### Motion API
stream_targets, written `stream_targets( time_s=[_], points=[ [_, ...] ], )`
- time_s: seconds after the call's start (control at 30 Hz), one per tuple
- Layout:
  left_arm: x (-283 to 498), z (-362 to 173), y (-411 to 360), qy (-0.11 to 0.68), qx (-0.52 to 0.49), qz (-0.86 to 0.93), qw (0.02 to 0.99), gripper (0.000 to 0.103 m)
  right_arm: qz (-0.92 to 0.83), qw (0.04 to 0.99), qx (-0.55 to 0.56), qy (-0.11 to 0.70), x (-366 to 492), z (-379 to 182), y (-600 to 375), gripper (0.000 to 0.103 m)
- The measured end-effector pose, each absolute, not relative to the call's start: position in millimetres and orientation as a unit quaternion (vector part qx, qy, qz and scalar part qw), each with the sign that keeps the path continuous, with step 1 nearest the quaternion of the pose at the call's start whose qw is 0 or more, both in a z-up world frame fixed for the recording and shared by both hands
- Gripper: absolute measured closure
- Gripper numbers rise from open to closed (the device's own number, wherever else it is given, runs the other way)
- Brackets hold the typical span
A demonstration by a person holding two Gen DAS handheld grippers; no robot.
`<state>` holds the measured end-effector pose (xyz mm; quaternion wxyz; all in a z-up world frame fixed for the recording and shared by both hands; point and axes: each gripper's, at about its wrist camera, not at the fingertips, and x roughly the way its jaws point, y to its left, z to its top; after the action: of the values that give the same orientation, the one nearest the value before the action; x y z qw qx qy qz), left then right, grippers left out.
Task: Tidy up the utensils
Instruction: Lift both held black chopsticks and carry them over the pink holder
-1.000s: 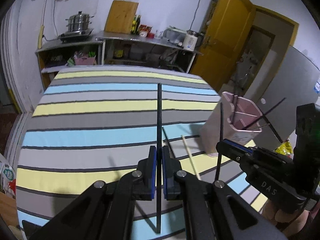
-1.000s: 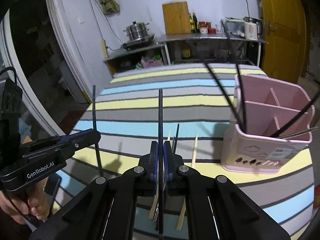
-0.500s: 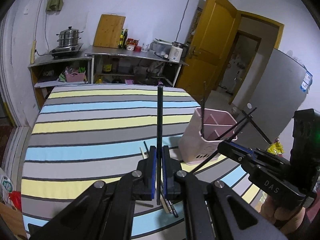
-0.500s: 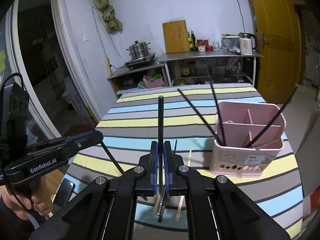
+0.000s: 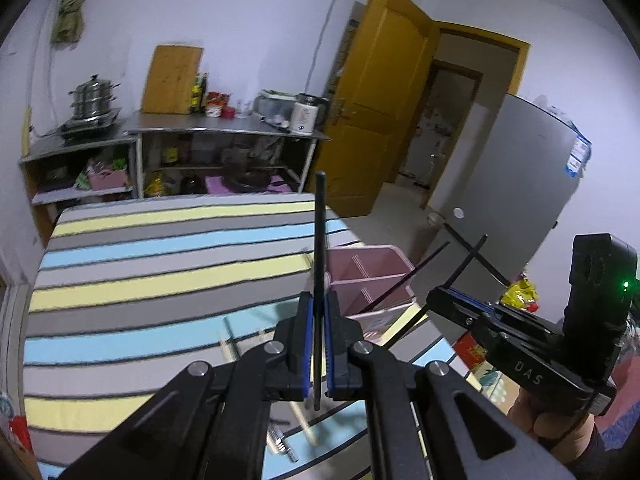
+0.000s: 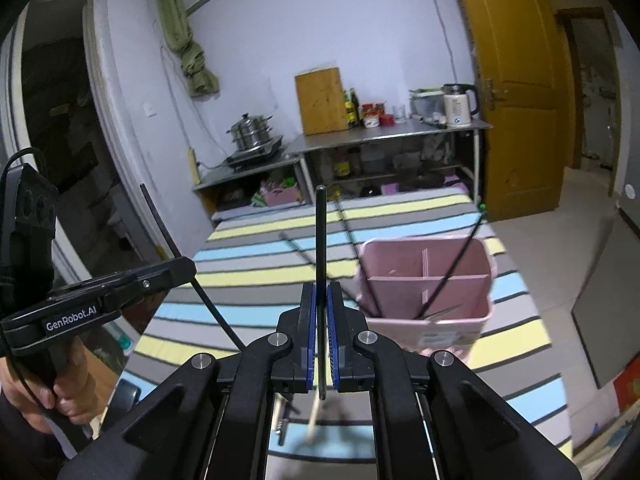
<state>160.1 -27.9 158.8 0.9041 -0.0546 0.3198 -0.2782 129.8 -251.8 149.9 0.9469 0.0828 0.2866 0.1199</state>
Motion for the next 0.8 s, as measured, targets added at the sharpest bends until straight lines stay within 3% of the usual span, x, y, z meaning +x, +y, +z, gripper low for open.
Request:
stream_targets(
  time_s=[0.5, 0.8],
  points=[
    [204, 196, -71, 0.279, -0.065, -0.302, 0.909, 0.097, 0.072, 0.969, 0.096, 0.215, 160, 207, -302, 0.098],
    [233, 183, -94, 0.281, -0.056, -0.299, 0.91, 0.097, 0.057, 0.97, 0.092, 0.218, 188, 196, -312, 0.098]
  ],
)
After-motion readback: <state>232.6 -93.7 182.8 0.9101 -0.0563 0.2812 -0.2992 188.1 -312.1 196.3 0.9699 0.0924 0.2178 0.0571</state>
